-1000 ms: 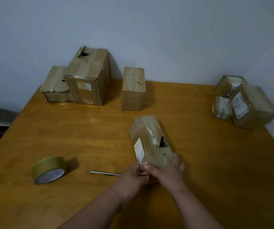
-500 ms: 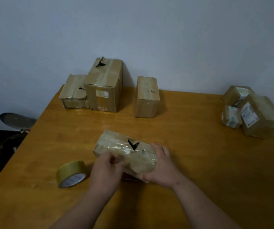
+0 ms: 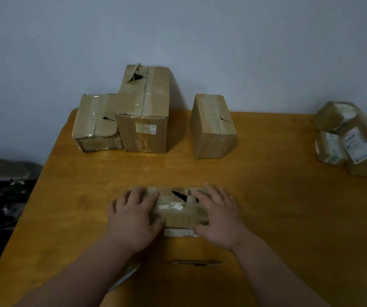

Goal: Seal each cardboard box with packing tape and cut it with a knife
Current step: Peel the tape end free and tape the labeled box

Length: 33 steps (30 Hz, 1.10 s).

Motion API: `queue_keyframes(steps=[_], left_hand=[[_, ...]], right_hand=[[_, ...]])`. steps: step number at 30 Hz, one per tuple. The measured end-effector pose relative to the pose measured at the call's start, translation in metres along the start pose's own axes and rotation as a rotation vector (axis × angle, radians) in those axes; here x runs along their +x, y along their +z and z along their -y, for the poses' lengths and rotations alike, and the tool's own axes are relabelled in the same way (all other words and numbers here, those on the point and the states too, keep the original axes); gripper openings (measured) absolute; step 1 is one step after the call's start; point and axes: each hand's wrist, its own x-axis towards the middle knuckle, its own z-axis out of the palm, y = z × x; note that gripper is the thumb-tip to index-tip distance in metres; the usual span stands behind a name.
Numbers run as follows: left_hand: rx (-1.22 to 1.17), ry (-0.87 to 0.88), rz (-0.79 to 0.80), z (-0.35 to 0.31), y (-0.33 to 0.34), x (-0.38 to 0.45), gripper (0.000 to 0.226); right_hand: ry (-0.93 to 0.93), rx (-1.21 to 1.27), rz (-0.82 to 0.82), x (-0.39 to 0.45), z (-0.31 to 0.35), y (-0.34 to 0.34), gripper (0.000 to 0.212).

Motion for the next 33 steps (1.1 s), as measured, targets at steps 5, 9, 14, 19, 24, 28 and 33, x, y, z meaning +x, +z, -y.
queue_keyframes(steps=[5,9,14,19,24,28,33], left_hand=[[0.055,0.15,-0.01,-0.006,0.0,0.007,0.085],[0.013,0.149,0.12,-0.014,0.004,0.011,0.085],[-0.097,0.071,0.165,-0.018,0.002,0.023,0.079],[-0.037,0.049,0.103,-0.02,0.014,0.023,0.081],[-0.016,0.039,0.065,-0.02,0.017,0.02,0.096],[0.03,0.062,0.124,-0.018,0.014,0.022,0.119],[0.073,0.088,0.12,-0.014,0.015,0.021,0.121]], right_hand=[[-0.05,-0.172,-0.097,0.007,0.009,0.015,0.107],[-0.093,-0.209,-0.093,0.013,0.013,0.017,0.11],[-0.112,-0.196,-0.067,0.019,0.011,0.013,0.094],[-0.102,-0.249,-0.069,0.02,0.013,0.015,0.091],[-0.119,-0.189,-0.059,0.017,0.011,0.013,0.087],[-0.136,-0.197,-0.032,0.018,0.008,0.01,0.091],[-0.137,-0.18,-0.035,0.019,0.008,0.011,0.098]])
